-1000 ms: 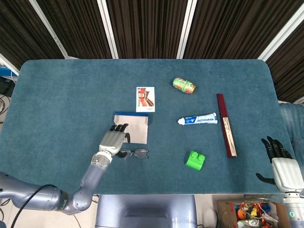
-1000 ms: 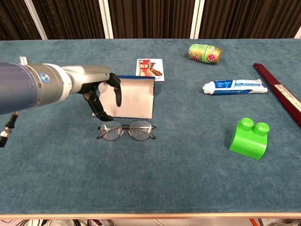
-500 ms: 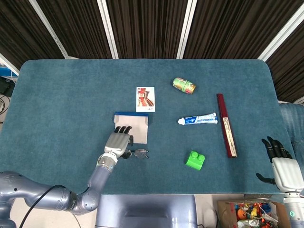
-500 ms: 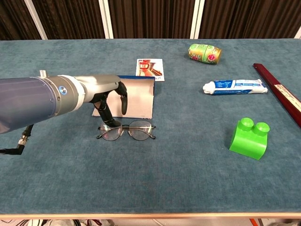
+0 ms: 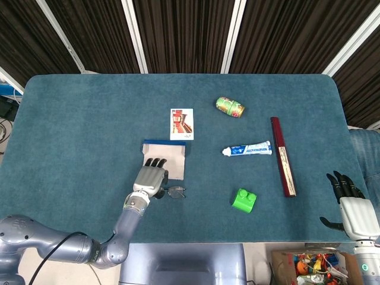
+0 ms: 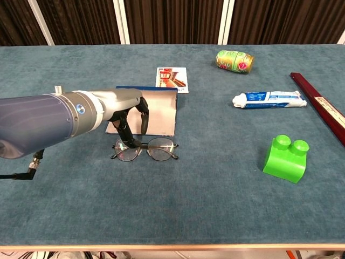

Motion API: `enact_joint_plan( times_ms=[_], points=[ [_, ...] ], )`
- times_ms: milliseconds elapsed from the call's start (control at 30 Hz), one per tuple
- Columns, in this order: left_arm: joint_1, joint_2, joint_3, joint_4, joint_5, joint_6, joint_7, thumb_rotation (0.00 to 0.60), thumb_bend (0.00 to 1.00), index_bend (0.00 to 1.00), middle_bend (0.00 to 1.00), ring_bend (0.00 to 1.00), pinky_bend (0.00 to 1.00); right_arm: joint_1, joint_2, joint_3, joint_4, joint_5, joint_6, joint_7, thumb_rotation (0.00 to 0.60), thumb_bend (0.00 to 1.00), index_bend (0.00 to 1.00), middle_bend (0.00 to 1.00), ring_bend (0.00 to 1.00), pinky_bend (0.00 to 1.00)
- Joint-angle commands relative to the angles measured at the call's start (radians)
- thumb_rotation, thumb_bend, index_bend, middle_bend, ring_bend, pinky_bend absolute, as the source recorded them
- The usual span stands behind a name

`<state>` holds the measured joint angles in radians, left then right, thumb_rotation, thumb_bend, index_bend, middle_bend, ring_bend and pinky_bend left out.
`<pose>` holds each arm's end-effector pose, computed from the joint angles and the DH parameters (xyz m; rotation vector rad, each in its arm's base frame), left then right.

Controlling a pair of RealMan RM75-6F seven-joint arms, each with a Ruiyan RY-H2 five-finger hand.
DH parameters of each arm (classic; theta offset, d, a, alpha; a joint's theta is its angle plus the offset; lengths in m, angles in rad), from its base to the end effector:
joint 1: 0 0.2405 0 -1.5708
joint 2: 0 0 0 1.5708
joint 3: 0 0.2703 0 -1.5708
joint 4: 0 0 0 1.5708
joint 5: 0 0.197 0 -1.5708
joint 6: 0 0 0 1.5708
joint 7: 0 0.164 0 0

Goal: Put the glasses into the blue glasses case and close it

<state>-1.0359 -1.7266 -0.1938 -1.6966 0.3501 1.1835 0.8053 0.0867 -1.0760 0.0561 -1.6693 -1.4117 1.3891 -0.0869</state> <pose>-0.0810 0.3408 -0.0748 -1.8581 -1.1779 -0.6119 -0.3284 -0.2010 0.1778 1.3891 -0.9531 0.7606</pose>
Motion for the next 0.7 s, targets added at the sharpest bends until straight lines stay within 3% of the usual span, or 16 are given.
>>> enact_joint_plan(
  times_ms=[33,700],
  points=[
    [0.0,-0.007,-0.001,0.007,-0.003,-0.004,0.002,0.6,0.28,0.52,0.09,0.0,0.0,0.0,0.0,0.0,0.0,0.0,0.0,0.0,0.6,0.06,0.0,0.0,0.0,0.23],
    [-0.01,-0.065,-0.002,0.075,-0.002,-0.006,0.042,0.6,0.32,0.55,0.1,0.0,0.0,0.002,0.003,0.0,-0.001,0.003,-0.006,0.0,0.6,0.06,0.0,0.0,0.0,0.23]
  ],
)
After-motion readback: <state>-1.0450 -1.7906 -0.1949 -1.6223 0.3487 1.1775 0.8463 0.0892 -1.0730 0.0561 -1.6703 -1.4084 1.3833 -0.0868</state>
